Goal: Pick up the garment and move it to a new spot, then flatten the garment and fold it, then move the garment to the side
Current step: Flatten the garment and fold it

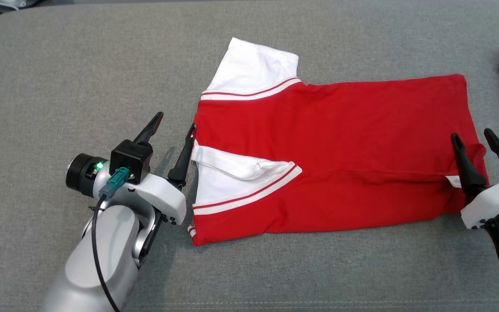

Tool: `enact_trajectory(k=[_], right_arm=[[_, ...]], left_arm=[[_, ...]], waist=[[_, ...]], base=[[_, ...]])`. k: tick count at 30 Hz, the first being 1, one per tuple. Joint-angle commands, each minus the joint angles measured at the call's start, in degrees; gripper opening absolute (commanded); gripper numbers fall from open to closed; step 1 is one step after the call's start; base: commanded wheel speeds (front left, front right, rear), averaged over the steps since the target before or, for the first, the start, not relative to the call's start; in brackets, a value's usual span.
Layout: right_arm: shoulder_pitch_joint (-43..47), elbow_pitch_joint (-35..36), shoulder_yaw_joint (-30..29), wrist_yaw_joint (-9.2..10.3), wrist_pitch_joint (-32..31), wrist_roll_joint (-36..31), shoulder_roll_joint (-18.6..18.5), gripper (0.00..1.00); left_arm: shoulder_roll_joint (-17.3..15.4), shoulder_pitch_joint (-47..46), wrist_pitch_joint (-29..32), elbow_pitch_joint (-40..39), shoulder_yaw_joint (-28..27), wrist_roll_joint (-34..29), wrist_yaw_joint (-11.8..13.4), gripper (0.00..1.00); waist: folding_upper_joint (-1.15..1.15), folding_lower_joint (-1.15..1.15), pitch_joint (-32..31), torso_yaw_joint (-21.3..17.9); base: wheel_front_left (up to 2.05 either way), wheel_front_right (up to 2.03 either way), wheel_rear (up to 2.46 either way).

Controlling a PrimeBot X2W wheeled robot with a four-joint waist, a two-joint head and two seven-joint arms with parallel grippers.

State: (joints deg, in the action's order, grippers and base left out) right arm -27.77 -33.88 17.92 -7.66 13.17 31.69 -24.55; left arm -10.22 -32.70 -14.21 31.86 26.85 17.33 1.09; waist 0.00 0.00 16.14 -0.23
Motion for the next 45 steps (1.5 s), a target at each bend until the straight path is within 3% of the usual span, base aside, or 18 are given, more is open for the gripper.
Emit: enact_trajectory(k=[1, 11, 15, 21, 32, 38, 45], right_arm=[[1.2, 1.6, 0.8, 0.17, 1.2, -0.6, -0.9, 1.0], [9.0, 7.4, -3.3, 0.17, 1.8, -2.9, 2.7, 1.0], [12.9, 8.3, -5.3, 0.17, 1.8, -3.5, 3.7, 1.0], [16.9, 8.8, -7.5, 0.17, 1.8, -3.9, 4.7, 1.0], [18.9, 8.8, -8.0, 0.17, 1.8, -4.0, 5.8, 1.0], [19.1, 8.3, -7.8, 0.17, 1.8, -3.5, 5.5, 1.0], [19.8, 5.6, -8.1, 0.17, 1.8, -2.0, 4.7, 1.0]], left_arm=[[-1.2, 0.8, -0.6, -2.4, -2.8, 0.8, 0.8, 1.0], [1.0, 14.2, -0.8, -13.5, -8.4, 4.6, 1.1, 1.0], [2.5, 19.6, -0.4, -13.9, -8.6, 7.4, 0.1, 1.0], [3.6, 24.6, 5.7, -12.5, -7.0, 11.8, -1.8, 1.0], [3.6, 23.7, 10.8, -6.4, -4.3, 11.7, -1.6, 1.0], [4.3, 21.1, 9.2, -2.0, -3.4, 10.8, -1.3, 1.0], [5.1, 19.3, 7.1, 0.1, -2.6, 11.5, -2.9, 1.0]], waist=[[0.0, 0.0, -0.9, -0.2], [0.0, 0.0, -5.5, -0.4], [0.0, 0.0, -7.4, -0.3], [0.0, 0.0, -9.3, -0.1], [0.0, 0.0, -10.1, -0.5], [0.0, 0.0, -10.2, -1.2], [0.0, 0.0, -10.0, -1.2]], base=[[0.0, 0.0, 0.0], [0.0, 0.0, 0.0], [0.0, 0.0, 0.0], [0.0, 0.0, 0.0], [0.0, 0.0, 0.0], [0.0, 0.0, 0.0], [0.0, 0.0, 0.0]])
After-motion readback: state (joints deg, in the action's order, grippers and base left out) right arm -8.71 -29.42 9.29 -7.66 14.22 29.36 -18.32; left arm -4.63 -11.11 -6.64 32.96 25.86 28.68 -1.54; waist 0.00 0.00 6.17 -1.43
